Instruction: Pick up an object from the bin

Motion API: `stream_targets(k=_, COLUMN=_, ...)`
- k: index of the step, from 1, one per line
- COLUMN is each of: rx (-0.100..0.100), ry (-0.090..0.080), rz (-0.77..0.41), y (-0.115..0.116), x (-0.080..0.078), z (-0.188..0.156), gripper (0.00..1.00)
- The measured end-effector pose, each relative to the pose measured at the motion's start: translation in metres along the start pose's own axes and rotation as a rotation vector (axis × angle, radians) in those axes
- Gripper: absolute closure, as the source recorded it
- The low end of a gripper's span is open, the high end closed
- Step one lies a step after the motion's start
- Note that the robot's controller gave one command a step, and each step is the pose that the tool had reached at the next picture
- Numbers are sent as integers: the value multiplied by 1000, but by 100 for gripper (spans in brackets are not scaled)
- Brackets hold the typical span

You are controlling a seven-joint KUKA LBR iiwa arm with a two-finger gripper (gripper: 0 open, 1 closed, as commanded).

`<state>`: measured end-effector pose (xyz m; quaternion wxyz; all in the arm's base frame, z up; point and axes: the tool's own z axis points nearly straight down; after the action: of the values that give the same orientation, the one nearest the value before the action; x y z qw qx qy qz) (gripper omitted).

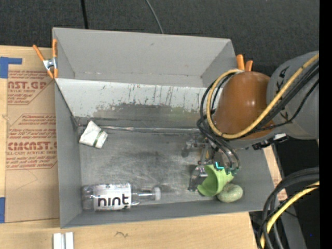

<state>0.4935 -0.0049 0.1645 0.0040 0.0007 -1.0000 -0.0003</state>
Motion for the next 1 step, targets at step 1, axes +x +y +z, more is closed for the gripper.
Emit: stream_targets(k=1, rx=0, ry=-8, rz=0, y=0, x=-2, z=-4, gripper=0)
